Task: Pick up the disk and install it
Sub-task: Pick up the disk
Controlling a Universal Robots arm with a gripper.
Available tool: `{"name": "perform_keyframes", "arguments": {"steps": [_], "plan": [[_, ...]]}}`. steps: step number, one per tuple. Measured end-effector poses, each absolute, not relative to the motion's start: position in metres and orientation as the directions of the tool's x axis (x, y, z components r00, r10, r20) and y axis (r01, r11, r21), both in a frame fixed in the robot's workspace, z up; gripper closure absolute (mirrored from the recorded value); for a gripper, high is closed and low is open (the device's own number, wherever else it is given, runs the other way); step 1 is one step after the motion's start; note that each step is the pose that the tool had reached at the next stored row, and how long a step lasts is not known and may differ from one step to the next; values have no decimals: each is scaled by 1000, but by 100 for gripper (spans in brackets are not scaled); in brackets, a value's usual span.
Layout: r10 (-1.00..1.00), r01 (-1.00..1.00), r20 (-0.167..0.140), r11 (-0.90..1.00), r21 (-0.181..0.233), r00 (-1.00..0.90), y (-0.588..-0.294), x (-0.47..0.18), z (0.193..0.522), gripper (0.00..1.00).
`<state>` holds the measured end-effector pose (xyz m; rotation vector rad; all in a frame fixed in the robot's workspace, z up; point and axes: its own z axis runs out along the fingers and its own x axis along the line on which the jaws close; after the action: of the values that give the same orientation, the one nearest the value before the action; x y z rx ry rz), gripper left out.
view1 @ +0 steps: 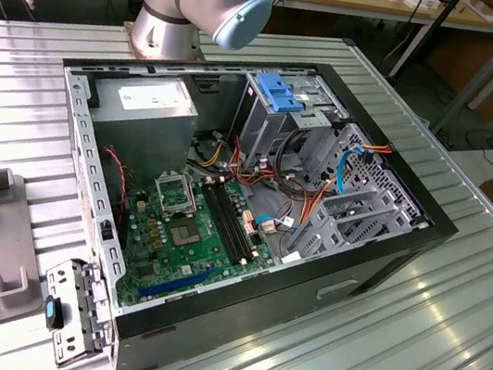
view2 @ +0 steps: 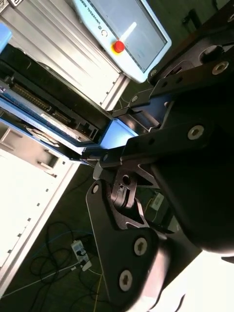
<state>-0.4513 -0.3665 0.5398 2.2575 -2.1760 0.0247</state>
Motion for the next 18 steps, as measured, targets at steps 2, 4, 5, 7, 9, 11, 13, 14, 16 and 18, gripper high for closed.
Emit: {"name": "perform_keyframes", "arguments": {"steps": [2, 4, 5, 7, 9, 11, 13, 14, 16, 18], "plan": [[-999, -999, 15, -37, -7, 37, -367, -445, 540, 63], [-999, -999, 16, -37, -7, 37, -367, -440, 540, 63], [-999, -999, 16, -37, -7, 37, -367, -436, 540, 63], [-999, -999, 15, -37, -7, 37, -367, -429, 540, 63], [-999, -999, 16, -37, -7, 37, -367, -426, 540, 63], [-999, -999, 15, -37, -7, 37, -367, -422, 540, 63], [-999, -999, 15, -37, -7, 37, -367, -420, 540, 63], [-999, -999, 16, -37, -7, 37, -367, -419, 540, 63], [-999, -999, 15, -37, -7, 37, -367, -416, 540, 63], [-999, -999, 15, -37, -7, 37, -367, -413, 539, 63]]}}
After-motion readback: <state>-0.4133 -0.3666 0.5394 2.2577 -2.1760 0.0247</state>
